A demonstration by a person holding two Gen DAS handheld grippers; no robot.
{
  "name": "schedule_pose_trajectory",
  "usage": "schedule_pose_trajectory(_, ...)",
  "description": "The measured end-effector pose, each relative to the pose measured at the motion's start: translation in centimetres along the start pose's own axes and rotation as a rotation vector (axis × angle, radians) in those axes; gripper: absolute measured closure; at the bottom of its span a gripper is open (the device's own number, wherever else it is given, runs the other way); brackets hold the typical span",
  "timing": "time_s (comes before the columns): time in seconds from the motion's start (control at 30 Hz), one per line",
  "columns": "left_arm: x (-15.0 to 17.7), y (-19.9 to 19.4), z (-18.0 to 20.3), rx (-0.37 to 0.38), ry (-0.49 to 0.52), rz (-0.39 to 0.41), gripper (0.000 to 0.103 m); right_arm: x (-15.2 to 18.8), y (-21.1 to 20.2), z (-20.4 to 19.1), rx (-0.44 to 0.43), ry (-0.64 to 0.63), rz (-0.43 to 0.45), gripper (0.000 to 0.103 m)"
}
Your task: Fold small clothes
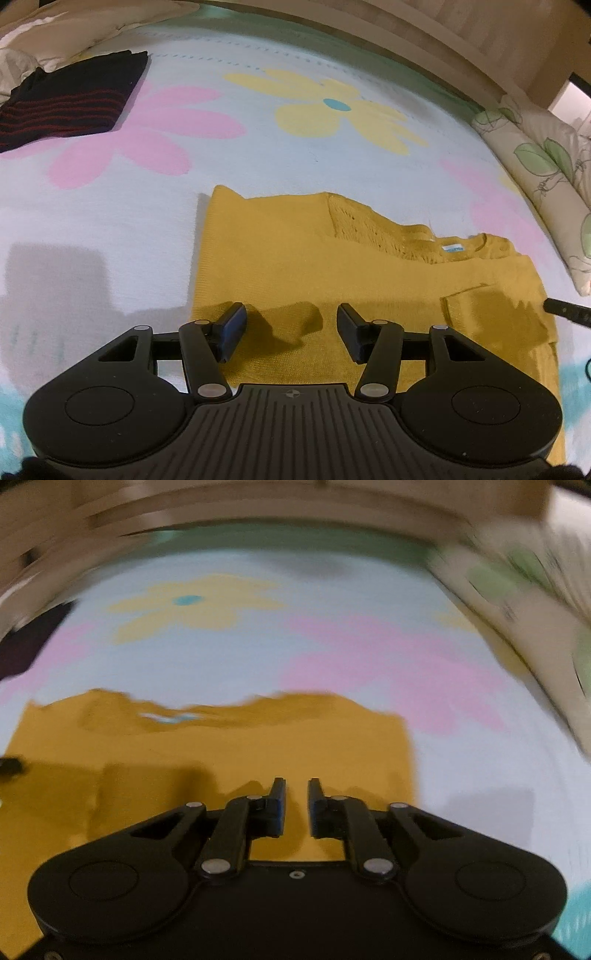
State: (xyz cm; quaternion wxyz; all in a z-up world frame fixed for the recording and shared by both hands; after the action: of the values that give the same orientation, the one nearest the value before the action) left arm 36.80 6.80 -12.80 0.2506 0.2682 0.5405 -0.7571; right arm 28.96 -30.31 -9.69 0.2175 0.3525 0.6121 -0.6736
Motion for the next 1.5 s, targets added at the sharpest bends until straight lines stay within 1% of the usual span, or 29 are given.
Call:
schedule_pose_trajectory(0.03, 0.0, 0.1, 0.1, 0.000, 0.005, -0.001, 0.051, 0.3, 0.2, 1.4, 0.017, 0.049, -0.003, 0.072)
schedule_pose_trajectory(0.1, 0.1, 0.3, 0.2, -0.003, 0.007, -0.004, 0.051, 0.0, 0.0, 2.0, -0.022, 0.109, 0.013, 0.064)
schedule_pose_trajectory(0.13, 0.1, 0.4, 0.3, -0.003, 0.007, -0.004, 0.051, -0.1, -0.2, 1.3, -0.044, 0.109, 0.029, 0.051)
schedule_pose_trajectory(0.17, 0.1, 0.4, 0.3, -0.001, 0.006, -0.005, 0.051, -0.2, -0.4, 0.3, -0.064, 0.089, 0.050, 0.042)
schedule_pose_trajectory(0.27, 0.2, 0.5, 0.5, 0.003, 0.015, -0.009, 0.051, -0.6, -0.9, -4.8, -0.168, -0.034, 0.106, 0.042)
schedule_pose_trajectory(0.33, 0.3, 0.5, 0.4, 0.004, 0.020, -0.011, 0.051, -0.3, -0.7, -8.4, -0.231, -0.102, 0.118, 0.042)
schedule_pose_trajectory(0.37, 0.3, 0.5, 0.3, 0.004, 0.016, -0.011, 0.051, 0.2, -0.7, -10.5, -0.254, -0.155, 0.121, 0.042)
schedule_pose_trajectory(0.43, 0.2, 0.4, 0.2, 0.004, 0.009, -0.009, 0.051, 1.4, -0.7, -13.9, -0.272, -0.273, 0.121, 0.042)
schedule_pose_trajectory(0.5, 0.1, 0.3, 0.3, 0.005, 0.009, -0.005, 0.051, 2.2, -0.1, -15.7, -0.262, -0.392, 0.127, 0.042)
schedule_pose_trajectory(0.57, 0.1, 0.1, 0.3, 0.005, 0.009, 0.000, 0.050, 3.3, 0.4, -17.1, -0.223, -0.494, 0.120, 0.042)
schedule_pose_trajectory(0.63, 0.1, 0.1, 0.2, 0.005, 0.008, 0.001, 0.050, 4.0, 0.4, -16.7, -0.166, -0.544, 0.123, 0.042)
schedule_pose_trajectory(0.73, -0.1, 0.0, 0.0, 0.003, 0.002, 0.006, 0.050, 3.2, 0.6, -14.0, -0.058, -0.558, 0.117, 0.042)
schedule_pose_trajectory(0.77, -0.1, -0.1, 0.0, 0.002, -0.001, 0.008, 0.050, 2.6, 0.8, -12.4, -0.017, -0.536, 0.111, 0.042)
schedule_pose_trajectory(0.83, -0.3, -0.1, -0.1, 0.002, -0.007, 0.013, 0.049, 1.7, 0.9, -9.0, 0.040, -0.468, 0.090, 0.042)
schedule_pose_trajectory(0.9, -0.4, -0.1, -0.1, 0.003, -0.013, 0.017, 0.049, 0.8, 1.5, -4.8, 0.125, -0.365, 0.052, 0.042)
schedule_pose_trajectory(0.93, -0.5, -0.1, -0.1, 0.005, -0.014, 0.017, 0.047, 0.5, 1.7, -2.8, 0.150, -0.304, 0.035, 0.042)
schedule_pose_trajectory(0.97, -0.5, -0.1, 0.0, 0.007, -0.013, 0.018, 0.045, 0.1, 1.8, -1.1, 0.157, -0.234, 0.026, 0.042)
schedule_pose_trajectory(1.0, -0.5, -0.1, 0.1, 0.008, -0.011, 0.018, 0.043, -0.3, 1.8, 0.3, 0.141, -0.163, 0.029, 0.042)
schedule_pose_trajectory(1.07, -0.5, 0.0, 0.1, 0.008, -0.009, 0.018, 0.043, -1.2, 1.4, 2.3, 0.104, -0.039, 0.051, 0.039)
schedule_pose_trajectory(1.1, -0.5, 0.0, 0.2, 0.008, -0.009, 0.017, 0.043, -1.7, 1.3, 3.2, 0.068, 0.031, 0.067, 0.039)
schedule_pose_trajectory(1.13, -0.4, 0.0, 0.2, 0.007, -0.007, 0.017, 0.043, -1.9, 1.5, 3.5, 0.026, 0.083, 0.074, 0.038)
schedule_pose_trajectory(1.17, -0.4, 0.0, 0.1, 0.006, -0.005, 0.017, 0.043, -2.0, 1.4, 3.7, -0.035, 0.150, 0.073, 0.038)
schedule_pose_trajectory(1.23, -0.5, 0.0, 0.1, 0.005, -0.004, 0.019, 0.043, -1.4, 1.8, 3.6, -0.136, 0.267, 0.038, 0.036)
schedule_pose_trajectory(1.27, -0.5, 0.0, 0.0, 0.004, -0.007, 0.021, 0.043, -1.1, 2.0, 3.3, -0.178, 0.303, 0.025, 0.033)
schedule_pose_trajectory(1.33, -0.5, 0.0, -0.1, 0.001, -0.010, 0.022, 0.043, -0.7, 2.4, 2.6, -0.246, 0.324, 0.002, 0.029)
schedule_pose_trajectory(1.37, -0.5, -0.1, -0.1, 0.000, -0.009, 0.022, 0.043, -0.4, 2.6, 2.1, -0.261, 0.318, -0.014, 0.029)
schedule_pose_trajectory(1.43, -0.5, -0.1, -0.1, 0.001, -0.005, 0.021, 0.043, 0.3, 2.9, 1.5, -0.249, 0.290, -0.037, 0.029)
schedule_pose_trajectory(1.5, -0.5, -0.1, -0.1, 0.003, -0.003, 0.022, 0.043, 0.7, 3.4, 1.0, -0.257, 0.278, -0.051, 0.031)
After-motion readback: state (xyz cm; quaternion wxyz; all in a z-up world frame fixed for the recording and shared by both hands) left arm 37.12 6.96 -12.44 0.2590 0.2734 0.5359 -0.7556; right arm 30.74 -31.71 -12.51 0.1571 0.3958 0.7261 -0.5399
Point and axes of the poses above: each gripper's, at about its wrist camera, not at the fingertips, and y roughly the way its jaws point, z to its right, x to its underside, the point moved 8 cm from there along y, roughly the way its jaws point, and after that the axes turned 9 degrees about z, right-handed, at the moved point
